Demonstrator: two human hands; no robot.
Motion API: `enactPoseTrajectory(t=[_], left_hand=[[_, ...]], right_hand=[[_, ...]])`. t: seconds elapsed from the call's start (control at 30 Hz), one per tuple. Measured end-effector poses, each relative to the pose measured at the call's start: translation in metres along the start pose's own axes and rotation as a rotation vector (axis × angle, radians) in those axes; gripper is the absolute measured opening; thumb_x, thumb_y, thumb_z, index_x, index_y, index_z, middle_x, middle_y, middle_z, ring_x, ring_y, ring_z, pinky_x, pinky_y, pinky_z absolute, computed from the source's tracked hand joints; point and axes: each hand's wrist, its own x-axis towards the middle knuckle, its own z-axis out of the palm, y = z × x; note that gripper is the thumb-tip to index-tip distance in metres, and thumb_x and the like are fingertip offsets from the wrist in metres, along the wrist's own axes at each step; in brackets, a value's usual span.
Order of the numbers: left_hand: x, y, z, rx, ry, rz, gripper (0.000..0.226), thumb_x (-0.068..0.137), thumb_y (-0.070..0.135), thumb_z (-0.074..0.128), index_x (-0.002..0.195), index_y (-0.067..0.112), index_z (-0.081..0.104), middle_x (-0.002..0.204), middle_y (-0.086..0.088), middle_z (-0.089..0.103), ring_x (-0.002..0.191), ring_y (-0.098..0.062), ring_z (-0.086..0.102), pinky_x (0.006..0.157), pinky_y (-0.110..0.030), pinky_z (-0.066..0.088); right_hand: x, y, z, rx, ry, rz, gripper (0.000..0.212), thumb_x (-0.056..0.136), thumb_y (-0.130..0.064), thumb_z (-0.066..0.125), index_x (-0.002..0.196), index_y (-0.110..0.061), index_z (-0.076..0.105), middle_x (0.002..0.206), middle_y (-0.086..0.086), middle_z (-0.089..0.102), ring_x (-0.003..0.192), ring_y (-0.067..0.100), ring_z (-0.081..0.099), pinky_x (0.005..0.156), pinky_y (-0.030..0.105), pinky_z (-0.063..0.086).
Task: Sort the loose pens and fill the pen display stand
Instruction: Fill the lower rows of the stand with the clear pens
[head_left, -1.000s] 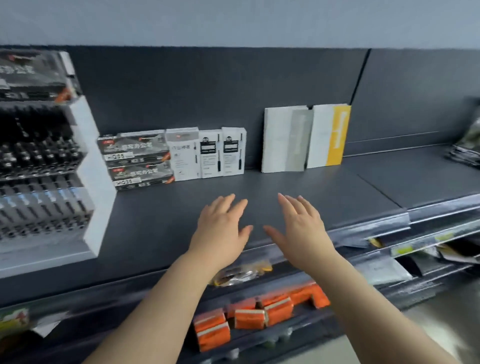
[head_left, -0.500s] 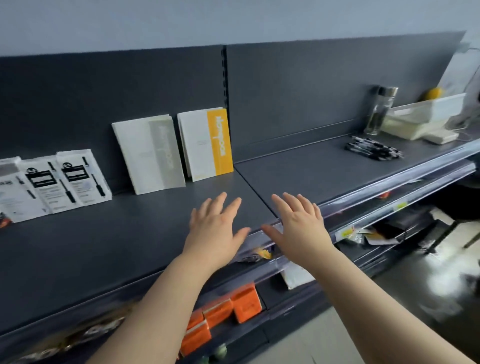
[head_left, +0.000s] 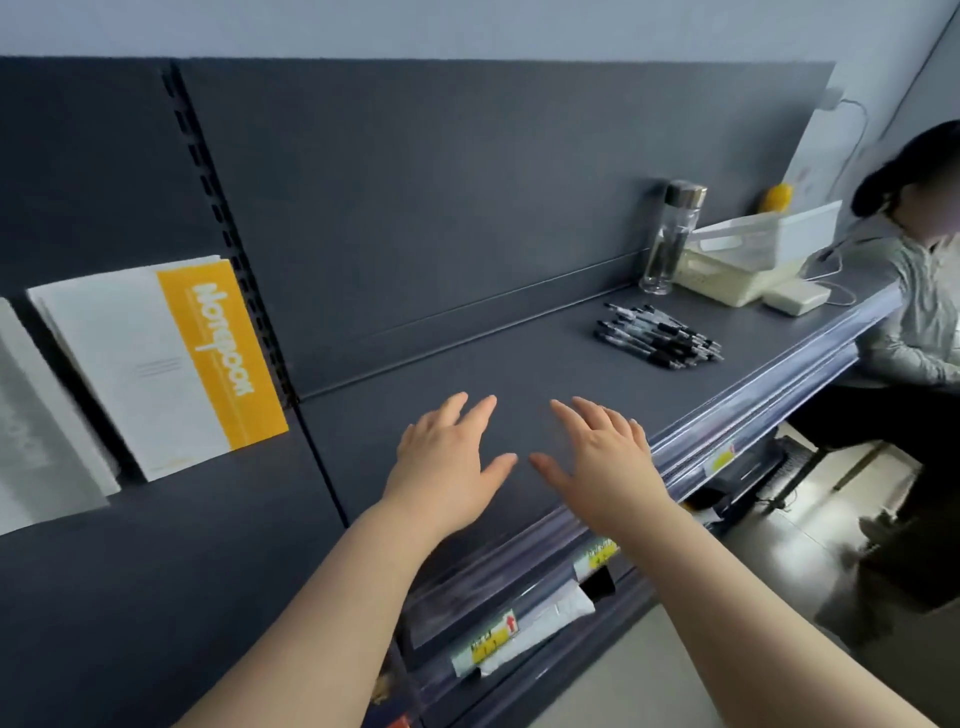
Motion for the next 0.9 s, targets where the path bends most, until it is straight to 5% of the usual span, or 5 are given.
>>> enactPoseTrajectory(t=[0.33,0.57,0.7,0.8,0.9], left_hand=[[0.110,0.066,0.047,-0.108,-0.078,-0.044,0.066,0.093,0.051,0.044,0.149,0.032,0.016,0.153,0.008,0.022,0.137,-0.017,0.026,0.105,-0.033,0.033],[0.195,0.135,0.091,-0.302,-0.128,-0.259,0.061,0.093,0.050,0.044,0.147,0.023,0.029,0.139,0.007,0.046,0.120,-0.012,0.048,0.100,-0.029,0.039],[0.244,0.176,0.110,-0.442,-0.138,-0.404,0.059,0.096,0.047,0.041,0.144,0.014,0.033,0.137,0.003,0.049,0.116,-0.016,0.050,0.095,-0.025,0.037],[0.278,0.192,0.124,-0.591,-0.060,-0.551,0.072,0.092,0.053,0.041,0.150,0.016,0.018,0.148,-0.001,0.036,0.120,-0.025,0.051,0.103,-0.039,0.040],[0.305,0.204,0.128,-0.638,0.005,-0.665,0.081,0.089,0.057,0.042,0.151,0.019,0.007,0.152,-0.007,0.026,0.127,-0.029,0.044,0.103,-0.043,0.042]], right_hand=[[0.112,0.124,-0.001,0.066,0.006,0.044,0.062,0.092,-0.055,0.037,0.145,-0.025,0.025,0.152,0.000,0.026,0.139,0.022,0.023,0.114,0.043,0.018],[0.196,0.215,-0.013,0.146,0.056,-0.042,0.050,0.094,-0.044,0.043,0.138,-0.021,0.041,0.142,0.005,0.040,0.129,0.030,0.035,0.105,0.040,0.030],[0.242,0.267,-0.022,0.257,-0.059,0.047,0.048,0.095,-0.041,0.041,0.137,-0.017,0.042,0.136,0.014,0.041,0.127,0.035,0.032,0.101,0.040,0.033],[0.274,0.298,-0.021,0.241,-0.183,0.087,0.038,0.094,-0.046,0.040,0.108,-0.012,0.052,0.118,0.021,0.051,0.118,0.038,0.039,0.093,0.039,0.035],[0.293,0.308,-0.016,0.270,-0.256,0.085,0.040,0.092,-0.051,0.042,0.080,-0.012,0.041,0.106,0.020,0.057,0.106,0.034,0.046,0.080,0.035,0.036]])
